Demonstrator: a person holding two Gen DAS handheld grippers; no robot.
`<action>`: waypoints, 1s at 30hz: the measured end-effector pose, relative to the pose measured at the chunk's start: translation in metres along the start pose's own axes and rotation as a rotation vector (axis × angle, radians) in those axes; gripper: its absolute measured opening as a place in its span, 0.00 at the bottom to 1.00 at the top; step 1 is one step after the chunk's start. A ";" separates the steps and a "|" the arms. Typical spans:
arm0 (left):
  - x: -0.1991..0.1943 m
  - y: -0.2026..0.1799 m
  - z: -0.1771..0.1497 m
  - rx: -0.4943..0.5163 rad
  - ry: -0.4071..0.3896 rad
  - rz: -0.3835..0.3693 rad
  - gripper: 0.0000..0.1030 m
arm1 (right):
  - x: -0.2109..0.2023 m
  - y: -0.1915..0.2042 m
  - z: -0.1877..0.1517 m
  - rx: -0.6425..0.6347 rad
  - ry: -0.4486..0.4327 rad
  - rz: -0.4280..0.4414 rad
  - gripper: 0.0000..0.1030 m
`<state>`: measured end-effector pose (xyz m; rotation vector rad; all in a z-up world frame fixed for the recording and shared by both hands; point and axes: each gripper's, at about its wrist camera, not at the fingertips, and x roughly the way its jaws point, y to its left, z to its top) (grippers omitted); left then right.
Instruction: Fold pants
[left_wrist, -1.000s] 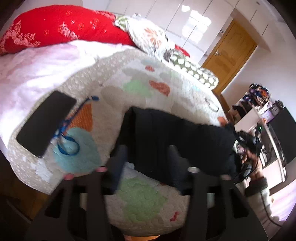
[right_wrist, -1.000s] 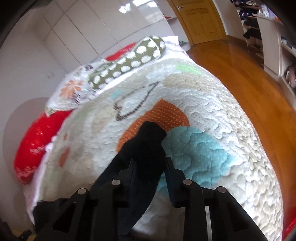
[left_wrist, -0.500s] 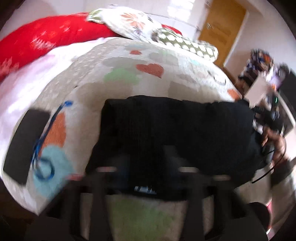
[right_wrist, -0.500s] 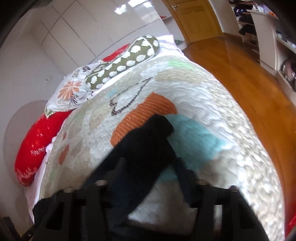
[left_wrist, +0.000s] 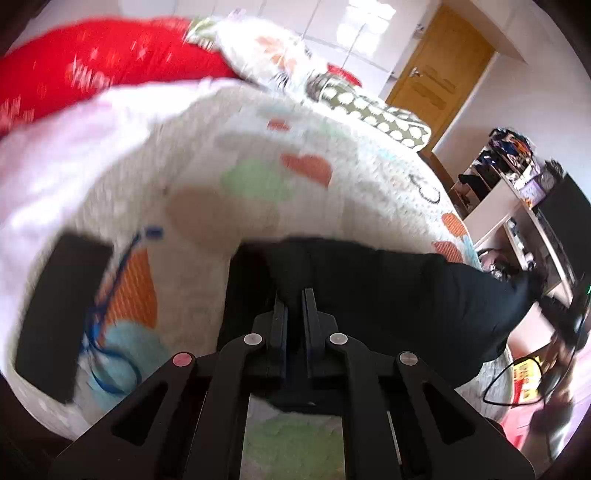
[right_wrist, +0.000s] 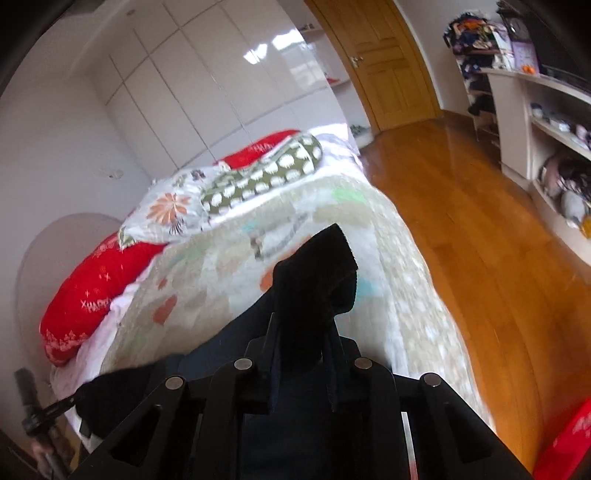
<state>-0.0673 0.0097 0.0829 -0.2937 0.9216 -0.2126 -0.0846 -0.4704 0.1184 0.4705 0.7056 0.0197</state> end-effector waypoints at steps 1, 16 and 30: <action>0.005 0.004 -0.004 -0.011 0.014 0.005 0.05 | 0.010 -0.007 -0.012 0.018 0.054 -0.035 0.22; 0.002 0.017 -0.029 -0.052 0.044 0.013 0.62 | 0.004 -0.026 -0.039 0.091 0.084 -0.103 0.47; 0.017 -0.024 -0.020 0.116 0.032 0.025 0.10 | 0.037 -0.027 -0.056 0.149 0.123 0.051 0.27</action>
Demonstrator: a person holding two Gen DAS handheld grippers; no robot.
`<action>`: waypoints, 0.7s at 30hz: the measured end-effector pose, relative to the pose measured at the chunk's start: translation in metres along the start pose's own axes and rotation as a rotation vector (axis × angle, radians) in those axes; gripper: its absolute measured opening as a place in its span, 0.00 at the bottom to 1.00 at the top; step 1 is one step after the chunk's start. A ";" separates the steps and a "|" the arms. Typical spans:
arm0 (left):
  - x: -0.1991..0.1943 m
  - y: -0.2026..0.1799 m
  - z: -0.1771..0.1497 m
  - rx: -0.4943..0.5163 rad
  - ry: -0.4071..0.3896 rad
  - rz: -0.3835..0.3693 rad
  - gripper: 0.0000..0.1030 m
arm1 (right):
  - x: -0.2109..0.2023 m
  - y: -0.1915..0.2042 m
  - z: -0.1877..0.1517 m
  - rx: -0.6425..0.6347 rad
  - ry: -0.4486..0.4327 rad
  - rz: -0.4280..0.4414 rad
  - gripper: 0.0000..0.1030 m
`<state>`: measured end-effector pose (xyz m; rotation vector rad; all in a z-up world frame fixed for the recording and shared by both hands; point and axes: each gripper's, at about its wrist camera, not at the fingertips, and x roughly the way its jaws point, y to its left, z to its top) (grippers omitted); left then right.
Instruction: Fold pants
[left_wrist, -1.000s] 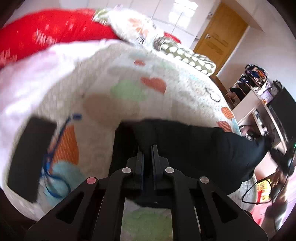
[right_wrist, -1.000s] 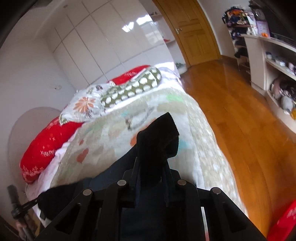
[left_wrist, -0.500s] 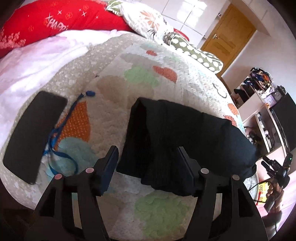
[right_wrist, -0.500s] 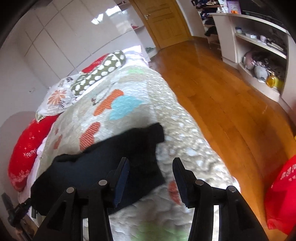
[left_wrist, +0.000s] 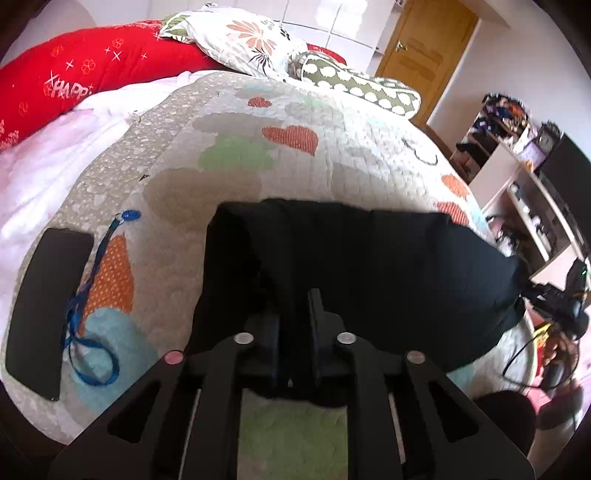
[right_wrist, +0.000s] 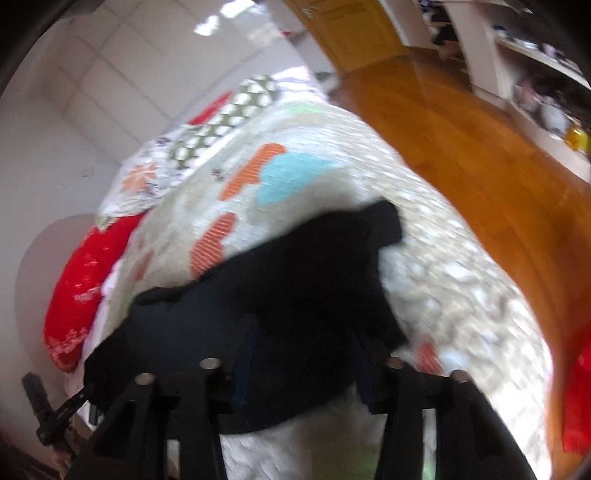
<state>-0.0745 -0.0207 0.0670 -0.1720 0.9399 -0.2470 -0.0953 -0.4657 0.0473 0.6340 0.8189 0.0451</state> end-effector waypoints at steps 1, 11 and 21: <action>0.000 0.002 0.003 -0.012 0.000 -0.007 0.08 | 0.001 0.000 0.003 0.001 -0.007 0.010 0.18; -0.030 0.032 0.009 -0.064 -0.045 -0.052 0.03 | -0.058 0.046 -0.012 -0.179 -0.059 0.040 0.05; -0.031 0.040 -0.005 -0.067 -0.025 -0.049 0.03 | -0.056 0.020 -0.049 -0.197 0.087 -0.016 0.04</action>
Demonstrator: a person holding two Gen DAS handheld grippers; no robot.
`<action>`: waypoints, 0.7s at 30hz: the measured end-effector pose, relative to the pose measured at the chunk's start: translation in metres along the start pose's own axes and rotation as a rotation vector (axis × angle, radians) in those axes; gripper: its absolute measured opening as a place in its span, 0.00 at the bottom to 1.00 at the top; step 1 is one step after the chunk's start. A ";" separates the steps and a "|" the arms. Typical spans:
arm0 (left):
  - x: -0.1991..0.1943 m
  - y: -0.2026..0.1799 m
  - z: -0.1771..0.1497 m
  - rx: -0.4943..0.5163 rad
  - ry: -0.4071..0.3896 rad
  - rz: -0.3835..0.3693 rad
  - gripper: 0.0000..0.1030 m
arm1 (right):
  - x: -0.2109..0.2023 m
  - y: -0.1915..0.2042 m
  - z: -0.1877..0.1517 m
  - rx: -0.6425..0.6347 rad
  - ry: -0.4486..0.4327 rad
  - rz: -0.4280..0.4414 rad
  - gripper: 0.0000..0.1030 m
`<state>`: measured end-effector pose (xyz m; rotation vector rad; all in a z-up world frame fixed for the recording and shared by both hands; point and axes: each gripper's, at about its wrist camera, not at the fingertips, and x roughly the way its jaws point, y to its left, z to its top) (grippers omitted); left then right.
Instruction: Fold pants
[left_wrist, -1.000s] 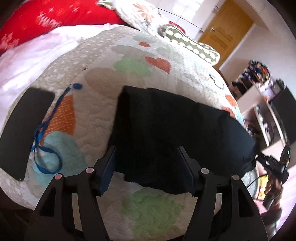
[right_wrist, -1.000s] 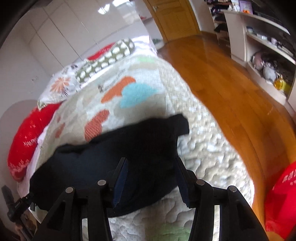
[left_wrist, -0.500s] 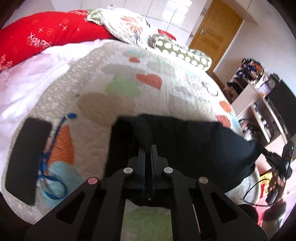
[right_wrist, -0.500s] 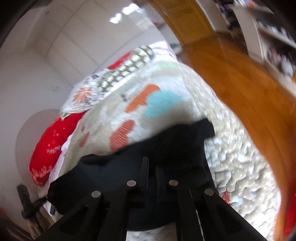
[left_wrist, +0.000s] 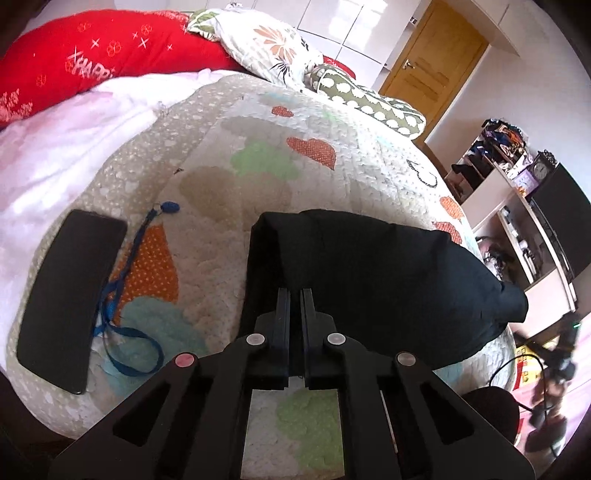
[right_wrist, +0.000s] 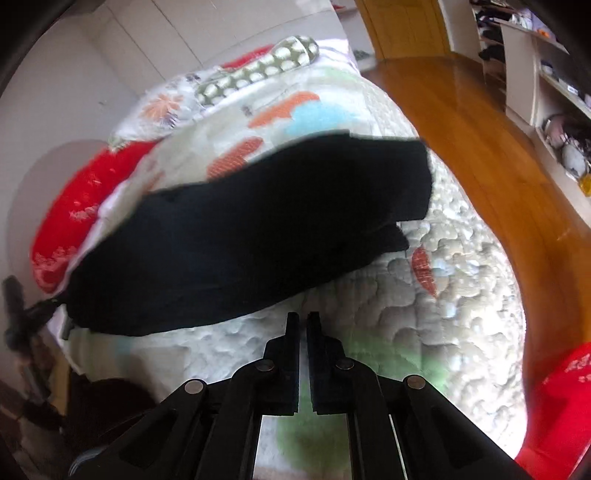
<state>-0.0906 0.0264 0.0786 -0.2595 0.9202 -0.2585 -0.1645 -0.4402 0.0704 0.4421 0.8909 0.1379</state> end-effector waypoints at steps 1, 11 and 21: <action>-0.006 -0.004 0.001 0.018 -0.019 0.013 0.03 | -0.014 0.002 0.006 -0.004 -0.050 0.029 0.06; -0.006 -0.042 0.001 0.100 -0.040 0.019 0.03 | 0.027 0.031 0.069 -0.164 -0.101 -0.105 0.39; 0.005 -0.043 -0.004 0.096 -0.008 0.040 0.04 | -0.008 0.009 0.014 -0.029 -0.103 0.107 0.41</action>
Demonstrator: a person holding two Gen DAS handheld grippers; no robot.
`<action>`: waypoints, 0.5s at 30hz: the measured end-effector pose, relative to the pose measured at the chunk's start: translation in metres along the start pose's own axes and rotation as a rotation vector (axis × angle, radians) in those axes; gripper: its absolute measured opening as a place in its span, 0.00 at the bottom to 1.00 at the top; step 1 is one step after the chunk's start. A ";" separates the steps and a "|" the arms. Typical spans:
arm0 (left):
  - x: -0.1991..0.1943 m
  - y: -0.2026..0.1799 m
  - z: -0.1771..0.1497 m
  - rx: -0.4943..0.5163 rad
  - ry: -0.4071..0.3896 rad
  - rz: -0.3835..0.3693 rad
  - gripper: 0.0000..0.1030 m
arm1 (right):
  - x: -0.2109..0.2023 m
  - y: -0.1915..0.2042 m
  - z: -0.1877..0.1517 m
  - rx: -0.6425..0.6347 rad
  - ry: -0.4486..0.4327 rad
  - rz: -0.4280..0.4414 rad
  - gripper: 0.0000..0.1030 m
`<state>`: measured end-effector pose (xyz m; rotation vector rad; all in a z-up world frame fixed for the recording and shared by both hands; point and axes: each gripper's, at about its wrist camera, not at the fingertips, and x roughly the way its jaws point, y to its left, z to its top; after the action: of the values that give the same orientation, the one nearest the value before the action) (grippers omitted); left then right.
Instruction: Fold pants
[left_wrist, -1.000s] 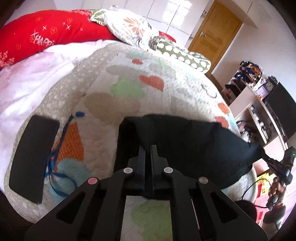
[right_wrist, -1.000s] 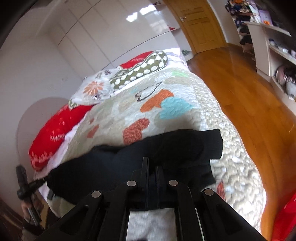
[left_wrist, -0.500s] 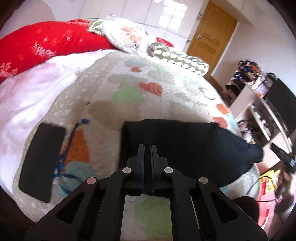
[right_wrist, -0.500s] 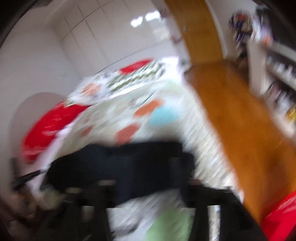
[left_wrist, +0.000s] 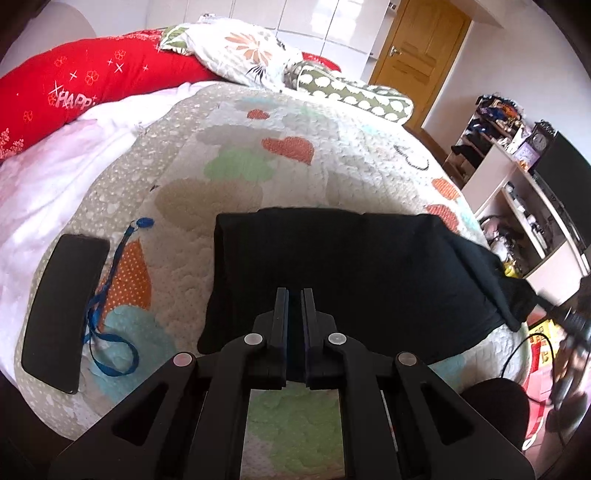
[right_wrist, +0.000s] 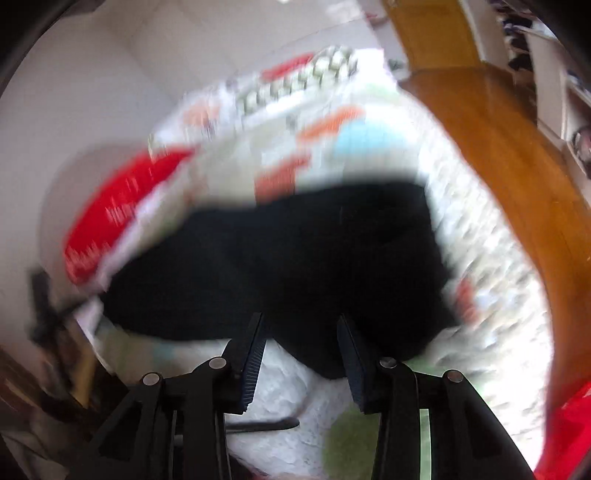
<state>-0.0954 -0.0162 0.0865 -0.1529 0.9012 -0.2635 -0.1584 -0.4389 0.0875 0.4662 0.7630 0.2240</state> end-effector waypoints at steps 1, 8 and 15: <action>-0.001 0.000 0.000 -0.003 -0.008 -0.010 0.08 | -0.012 -0.002 0.011 -0.004 -0.071 -0.020 0.44; -0.005 0.002 0.000 -0.012 -0.004 0.002 0.10 | 0.058 -0.037 0.031 0.006 0.120 -0.155 0.49; -0.005 0.028 0.006 -0.088 -0.006 0.062 0.10 | 0.046 -0.007 0.050 -0.197 -0.016 -0.228 0.18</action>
<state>-0.0890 0.0120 0.0871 -0.2064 0.9108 -0.1658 -0.0903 -0.4450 0.0871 0.1918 0.7634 0.0811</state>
